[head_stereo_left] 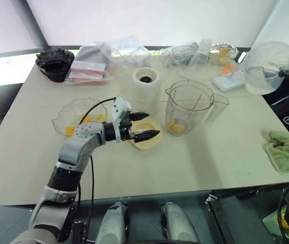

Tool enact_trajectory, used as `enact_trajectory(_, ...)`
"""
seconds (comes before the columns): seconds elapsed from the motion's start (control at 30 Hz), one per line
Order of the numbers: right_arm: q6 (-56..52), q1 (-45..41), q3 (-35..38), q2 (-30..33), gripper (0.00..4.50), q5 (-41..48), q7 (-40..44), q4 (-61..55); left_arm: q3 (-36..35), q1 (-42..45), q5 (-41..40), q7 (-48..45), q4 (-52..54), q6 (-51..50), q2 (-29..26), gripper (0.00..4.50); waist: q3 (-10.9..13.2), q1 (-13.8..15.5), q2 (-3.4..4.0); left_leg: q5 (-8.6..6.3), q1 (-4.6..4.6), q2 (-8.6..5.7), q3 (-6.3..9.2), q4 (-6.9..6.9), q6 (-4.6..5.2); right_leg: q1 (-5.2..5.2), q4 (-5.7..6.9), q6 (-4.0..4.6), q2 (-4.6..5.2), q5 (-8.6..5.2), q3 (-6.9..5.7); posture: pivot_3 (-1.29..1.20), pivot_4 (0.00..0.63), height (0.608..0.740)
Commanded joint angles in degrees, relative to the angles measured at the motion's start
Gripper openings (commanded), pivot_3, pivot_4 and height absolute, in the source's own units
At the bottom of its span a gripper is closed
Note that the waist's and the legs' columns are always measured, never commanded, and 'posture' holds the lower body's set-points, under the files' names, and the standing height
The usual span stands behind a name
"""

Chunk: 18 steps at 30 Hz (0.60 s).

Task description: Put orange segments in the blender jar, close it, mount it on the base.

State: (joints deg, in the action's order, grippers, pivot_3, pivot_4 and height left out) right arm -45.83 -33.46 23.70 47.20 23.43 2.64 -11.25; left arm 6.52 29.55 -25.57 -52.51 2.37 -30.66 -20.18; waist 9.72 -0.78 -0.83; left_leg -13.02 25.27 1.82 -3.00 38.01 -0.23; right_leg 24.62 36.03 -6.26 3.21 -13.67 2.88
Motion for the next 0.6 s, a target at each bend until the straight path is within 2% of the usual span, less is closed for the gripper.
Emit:
enact_trajectory(0.03, -0.45, -2.07, 0.69, 0.61, 0.02, -0.9, 0.23, -4.23, -0.42, 0.19, -0.57, 0.31, 1.93, 0.53, 0.1, 4.5, 0.0, 0.13, 0.0, 0.0, 0.02, 0.0, 0.0, 0.0, 0.0, 0.01, -0.02, 0.0, 0.0, 0.0, -0.01, 0.0, 0.15, 0.74)
enact_trajectory(0.6, 2.37, 0.61, -6.91, 1.3, 0.02, -11.42, 4.29, -10.95, -0.64, 0.66, -0.69, 0.85, 1.2, 0.62, 0.4, 4.5, 0.0, 0.02, 0.0, 0.0, 0.06, -0.01, -0.01, 0.0, 0.0, 0.05, -0.03, 0.0, 0.03, 0.0, -0.02, 0.0, 0.15, 0.74)
